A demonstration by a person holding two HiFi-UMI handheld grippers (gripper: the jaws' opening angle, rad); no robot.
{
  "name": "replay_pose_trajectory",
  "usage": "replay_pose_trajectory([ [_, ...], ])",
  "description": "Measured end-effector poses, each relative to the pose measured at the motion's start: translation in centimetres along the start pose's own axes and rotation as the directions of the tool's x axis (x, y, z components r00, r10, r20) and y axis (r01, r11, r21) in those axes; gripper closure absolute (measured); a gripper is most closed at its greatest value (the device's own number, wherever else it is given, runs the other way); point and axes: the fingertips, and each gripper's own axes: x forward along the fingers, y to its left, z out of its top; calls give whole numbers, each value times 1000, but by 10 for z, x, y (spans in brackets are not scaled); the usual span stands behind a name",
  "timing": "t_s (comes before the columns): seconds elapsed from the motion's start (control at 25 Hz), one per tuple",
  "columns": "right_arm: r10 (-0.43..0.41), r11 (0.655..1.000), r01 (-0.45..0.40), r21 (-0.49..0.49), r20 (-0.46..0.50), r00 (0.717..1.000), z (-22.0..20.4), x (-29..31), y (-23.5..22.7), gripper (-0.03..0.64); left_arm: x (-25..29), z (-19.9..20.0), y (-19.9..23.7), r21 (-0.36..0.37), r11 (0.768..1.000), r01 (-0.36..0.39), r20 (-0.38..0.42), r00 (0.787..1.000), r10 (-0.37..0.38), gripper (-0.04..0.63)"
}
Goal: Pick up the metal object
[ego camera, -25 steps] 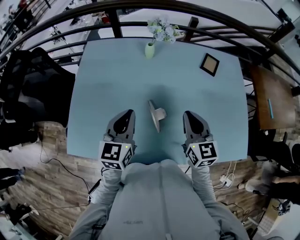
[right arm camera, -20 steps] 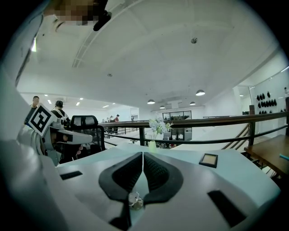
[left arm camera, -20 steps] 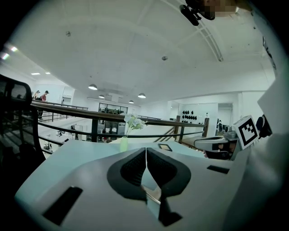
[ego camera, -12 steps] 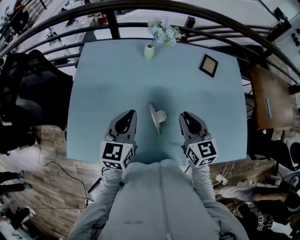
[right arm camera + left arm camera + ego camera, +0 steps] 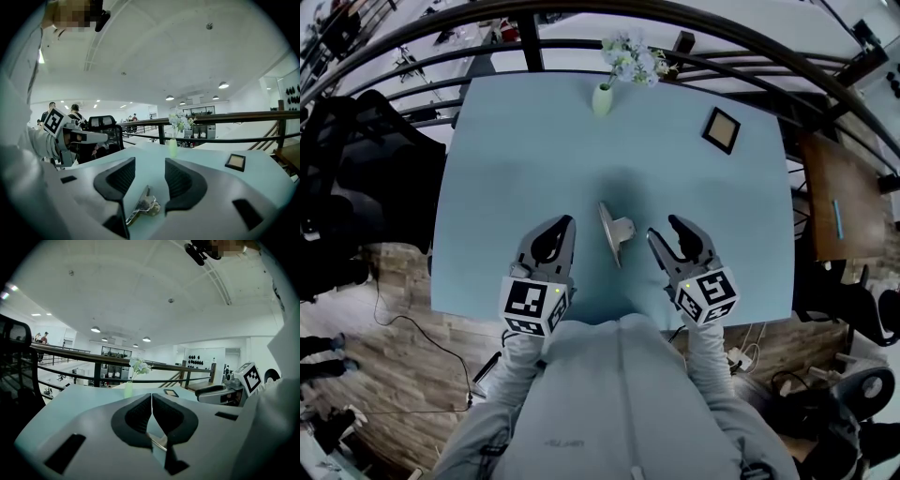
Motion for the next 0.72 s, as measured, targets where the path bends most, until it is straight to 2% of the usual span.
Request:
replay_pose_trajectory([
  [0.24,64,998,-65,-17,-30,997,-8,7,0,381,2,-3,-6,0,1000,5,-5,1000,-5,566],
  [0.44,132,988,-137,-67,-77,988,-19,14,4,357,2,-8,-9,-5,1000,0,-8,1000,0,566],
  [0.72,235,947,-265,-181,-173,957,-37,29,9,345,5,-15,-11,-21,1000,-12,-22,1000,12,566],
])
